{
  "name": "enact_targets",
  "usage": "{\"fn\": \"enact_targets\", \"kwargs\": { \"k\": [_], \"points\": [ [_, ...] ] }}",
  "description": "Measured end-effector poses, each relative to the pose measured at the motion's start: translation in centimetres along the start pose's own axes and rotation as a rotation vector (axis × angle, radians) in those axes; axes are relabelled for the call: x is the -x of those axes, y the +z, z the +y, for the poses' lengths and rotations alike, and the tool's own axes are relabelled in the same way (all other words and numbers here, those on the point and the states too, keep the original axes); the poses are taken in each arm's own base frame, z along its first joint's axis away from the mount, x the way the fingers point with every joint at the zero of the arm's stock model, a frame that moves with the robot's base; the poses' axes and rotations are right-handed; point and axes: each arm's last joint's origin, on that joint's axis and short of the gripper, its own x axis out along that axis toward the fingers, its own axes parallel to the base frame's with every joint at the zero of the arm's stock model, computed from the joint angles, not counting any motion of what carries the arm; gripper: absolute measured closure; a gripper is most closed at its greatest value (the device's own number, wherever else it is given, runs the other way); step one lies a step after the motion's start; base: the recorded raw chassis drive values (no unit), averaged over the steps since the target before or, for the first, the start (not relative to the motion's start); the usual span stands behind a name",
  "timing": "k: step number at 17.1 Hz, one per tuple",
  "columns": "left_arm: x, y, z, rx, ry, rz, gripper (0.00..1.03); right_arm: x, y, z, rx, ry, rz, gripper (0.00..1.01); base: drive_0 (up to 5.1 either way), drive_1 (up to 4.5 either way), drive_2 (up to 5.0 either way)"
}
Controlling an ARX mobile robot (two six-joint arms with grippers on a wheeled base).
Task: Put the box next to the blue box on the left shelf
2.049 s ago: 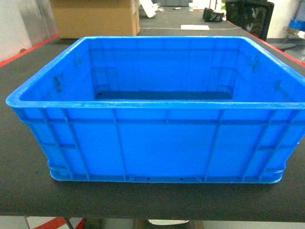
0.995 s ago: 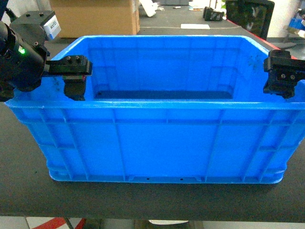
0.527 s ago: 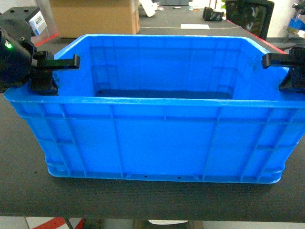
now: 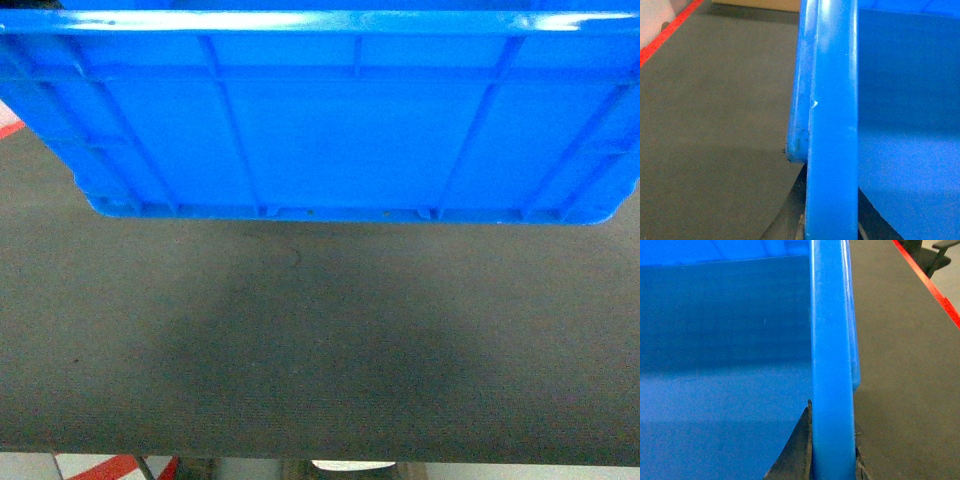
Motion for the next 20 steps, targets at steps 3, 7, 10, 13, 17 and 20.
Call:
{"fn": "enact_targets", "kwargs": {
  "k": [3,7,10,13,17,20],
  "points": [
    [0.3,-0.9,0.0,0.007,-0.007,0.009,0.96,0.5,-0.9,0.0,0.012,-0.002,-0.024,0.91,0.0,0.0,0.0],
    [0.0,-1.4,0.0,0.009,-0.008,0.023,0.96,0.4,-1.2,0.0,0.013,-0.004,-0.018,0.91,0.0,0.0,0.0],
    [0.0,-1.4,0.1,0.008,-0.007,0.026,0.96,0.4,-1.2,0.1,0.014,-0.002,-0.016,0.91,-1.4,-1.37,-1.4],
    [0.0,-1.4,0.0,0.009,-0.008,0.024,0.96,0.4,-1.2,0.0,0.014,-0.002,-0.016,0.91,-1.9,-1.92,-1.9],
    [0.0,-1.4,0.0,0.009,-0.008,0.024,0.96,0.4,-1.2,0.0,0.014,-0.003,-0.017,0.91,-1.6,-1.61,-1.6],
    [0.0,-1.4,0.0,0.009,-0.008,0.024,0.96,0.4,-1.2,0.0,0.014,-0.003,-0.017,0.91,-1.7,-1.7,-1.7]
  ]
}}
